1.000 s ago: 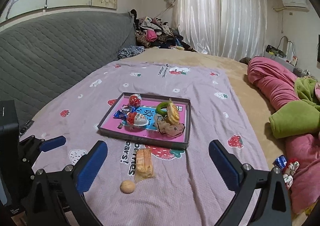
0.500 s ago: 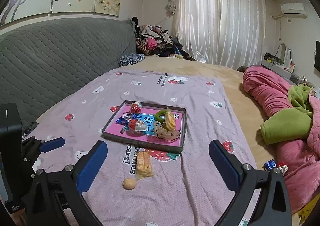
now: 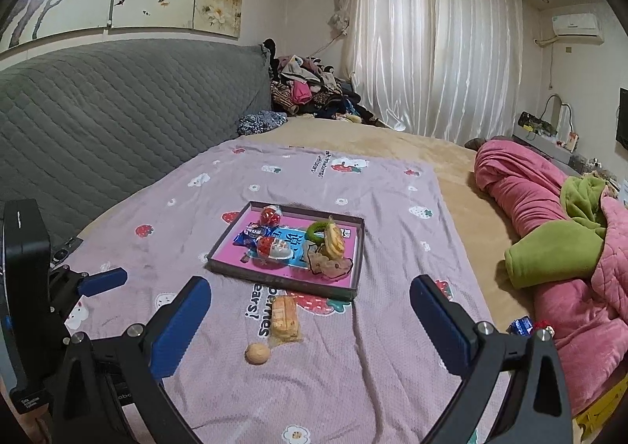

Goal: Organize objects
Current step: 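Move both tools back toward the wrapped biscuit and walnut on the bedspread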

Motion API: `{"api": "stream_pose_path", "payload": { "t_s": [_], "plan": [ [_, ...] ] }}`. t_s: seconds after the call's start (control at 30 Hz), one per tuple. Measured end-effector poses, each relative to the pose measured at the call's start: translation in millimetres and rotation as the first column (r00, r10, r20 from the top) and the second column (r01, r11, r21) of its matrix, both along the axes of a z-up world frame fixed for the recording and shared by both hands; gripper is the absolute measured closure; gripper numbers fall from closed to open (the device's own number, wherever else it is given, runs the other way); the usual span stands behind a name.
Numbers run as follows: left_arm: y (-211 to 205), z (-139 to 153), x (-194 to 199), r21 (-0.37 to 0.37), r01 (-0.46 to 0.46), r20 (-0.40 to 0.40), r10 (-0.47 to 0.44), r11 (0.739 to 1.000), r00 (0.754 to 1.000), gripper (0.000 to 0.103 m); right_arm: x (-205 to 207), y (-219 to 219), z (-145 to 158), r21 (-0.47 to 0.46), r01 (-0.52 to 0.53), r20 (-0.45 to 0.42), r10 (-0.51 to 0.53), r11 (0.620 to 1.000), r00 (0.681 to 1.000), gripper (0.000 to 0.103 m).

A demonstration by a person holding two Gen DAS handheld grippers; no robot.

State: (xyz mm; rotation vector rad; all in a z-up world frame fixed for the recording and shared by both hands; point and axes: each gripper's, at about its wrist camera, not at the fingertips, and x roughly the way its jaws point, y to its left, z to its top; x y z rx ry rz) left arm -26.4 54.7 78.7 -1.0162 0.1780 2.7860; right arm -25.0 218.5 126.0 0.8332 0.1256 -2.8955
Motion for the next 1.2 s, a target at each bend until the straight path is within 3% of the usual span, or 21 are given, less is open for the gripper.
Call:
{"api": "stream_pose_path", "payload": {
  "t_s": [1.2],
  "plan": [
    [16, -65, -4, 0.002, 0.042, 0.129, -0.042, 0.999, 0.991, 0.020, -19, -4, -65, 0.016, -0.015, 0.139, 0.012, 1.000, 0.990, 0.001]
  ]
}}
